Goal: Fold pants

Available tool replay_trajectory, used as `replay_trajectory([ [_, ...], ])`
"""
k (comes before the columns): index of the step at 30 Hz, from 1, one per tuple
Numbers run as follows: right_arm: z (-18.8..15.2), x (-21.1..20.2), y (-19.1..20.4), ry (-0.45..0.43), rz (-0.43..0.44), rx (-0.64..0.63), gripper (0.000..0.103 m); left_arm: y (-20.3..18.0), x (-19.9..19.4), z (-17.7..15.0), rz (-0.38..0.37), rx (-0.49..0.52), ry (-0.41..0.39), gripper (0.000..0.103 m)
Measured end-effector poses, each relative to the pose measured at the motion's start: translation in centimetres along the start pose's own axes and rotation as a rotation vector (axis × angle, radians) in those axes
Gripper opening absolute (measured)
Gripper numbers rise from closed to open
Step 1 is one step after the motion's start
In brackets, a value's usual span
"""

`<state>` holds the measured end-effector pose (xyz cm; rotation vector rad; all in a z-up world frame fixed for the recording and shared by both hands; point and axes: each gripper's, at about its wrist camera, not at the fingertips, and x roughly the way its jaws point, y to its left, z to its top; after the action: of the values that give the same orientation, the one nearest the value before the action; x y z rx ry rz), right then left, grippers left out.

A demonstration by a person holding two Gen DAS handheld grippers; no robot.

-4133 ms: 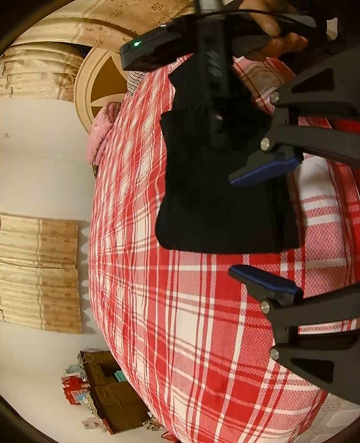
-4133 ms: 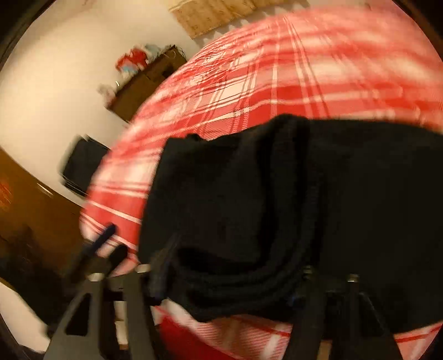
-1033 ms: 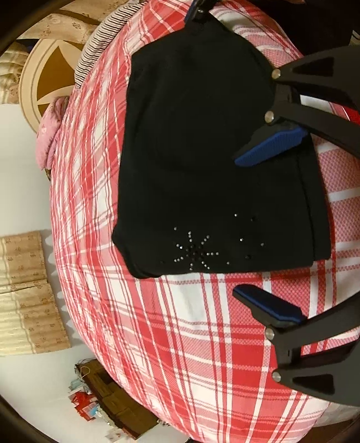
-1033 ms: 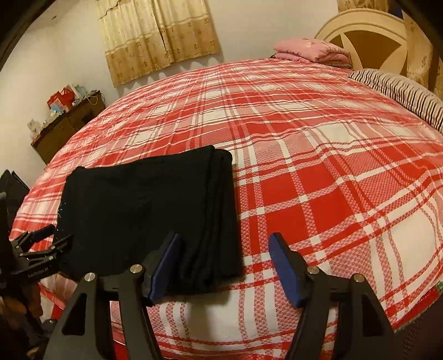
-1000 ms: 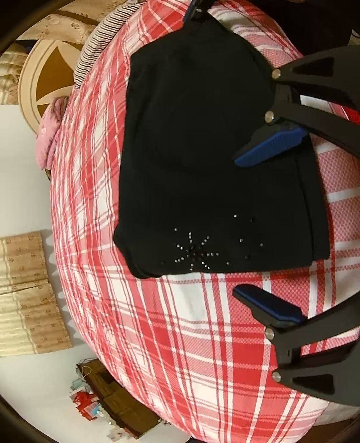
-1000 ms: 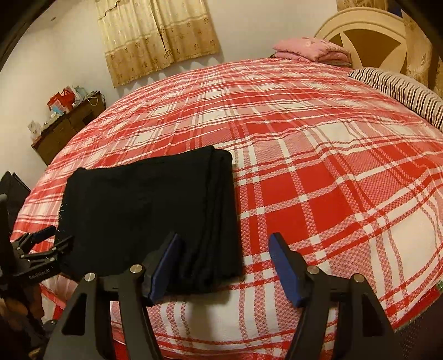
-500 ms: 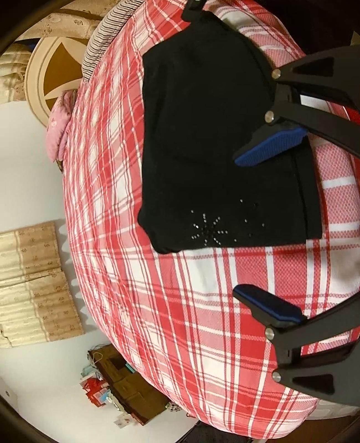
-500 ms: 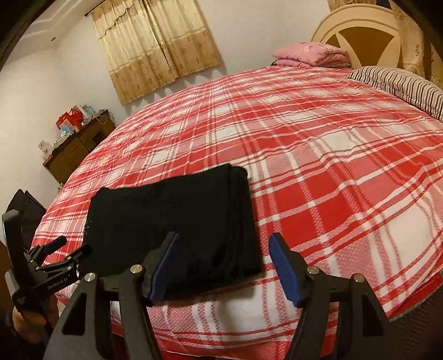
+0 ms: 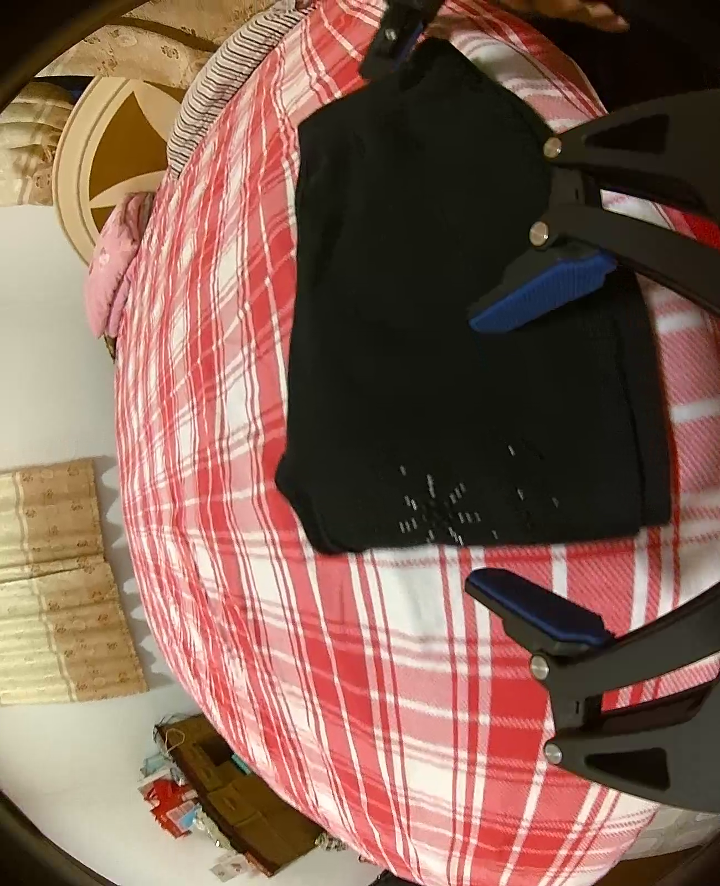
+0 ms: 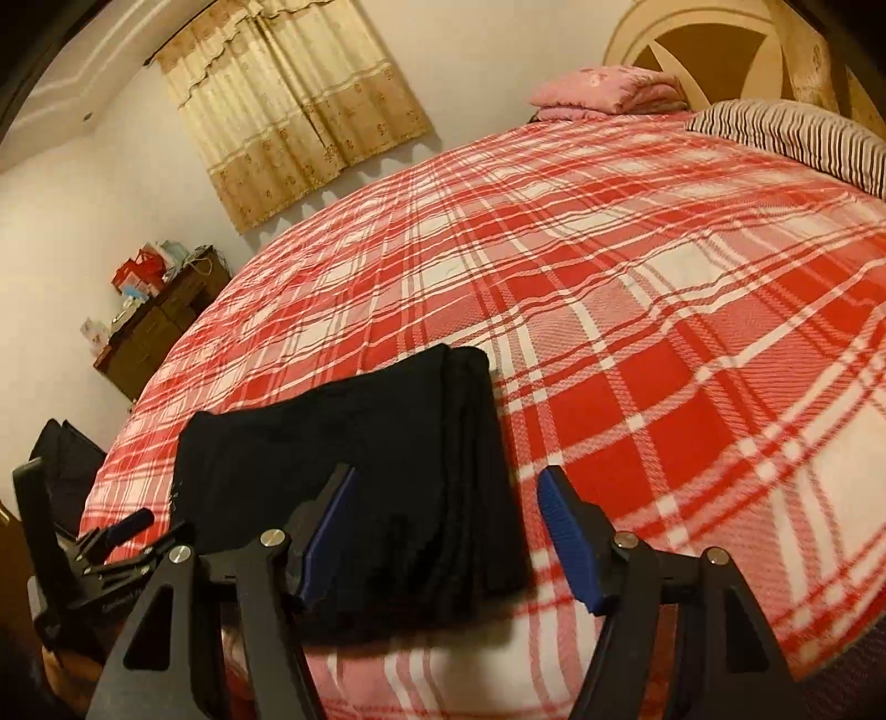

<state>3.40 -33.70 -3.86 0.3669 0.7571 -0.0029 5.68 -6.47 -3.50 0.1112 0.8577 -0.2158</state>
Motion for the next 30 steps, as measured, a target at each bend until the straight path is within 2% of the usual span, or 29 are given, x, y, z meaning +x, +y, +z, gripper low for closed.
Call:
replay_trajectory([
  [2, -0.5, 1.0, 0.5, 0.038, -0.015, -0.039, 0.068, -0.4, 0.5, 0.2, -0.008, 0.007, 0.012, 0.09],
  [6, -1.3, 1.1, 1.6, 0.043, -0.067, -0.109, 0.068, -1.0, 1.6, 0.3, 0.003, 0.006, 0.033, 0.091],
  [13, -2.1, 0.8, 1.7, 0.048, -0.059, -0.104, 0.068, -0.9, 1.6, 0.2, 0.013, -0.004, 0.034, 0.094],
  [21, -1.6, 0.2, 0.3, 0.026, 0.02, -0.01, 0.068, -0.9, 1.6, 0.0, 0.017, -0.017, 0.035, 0.094],
  [24, -1.5, 0.0, 0.3, 0.013, 0.011, -0.007, 0.068, -1.0, 1.6, 0.0, 0.022, -0.015, 0.037, 0.094],
  [26, -1.3, -0.6, 0.5, -0.025, -0.011, -0.017, 0.063, -1.0, 1.6, 0.0, 0.019, -0.013, 0.037, 0.094],
  [27, -1.1, -1.1, 0.6, -0.046, -0.029, -0.031, 0.052, -1.0, 1.6, 0.0, 0.018, -0.011, 0.036, 0.094],
  [28, -0.8, -1.5, 0.8, -0.065, -0.046, -0.044, 0.046, -1.0, 1.6, -0.1, 0.017, -0.008, 0.035, 0.094],
  [30, -0.7, -2.2, 1.1, -0.091, -0.046, -0.05, 0.046, -1.0, 1.7, -0.1, 0.018, -0.007, 0.034, 0.094],
])
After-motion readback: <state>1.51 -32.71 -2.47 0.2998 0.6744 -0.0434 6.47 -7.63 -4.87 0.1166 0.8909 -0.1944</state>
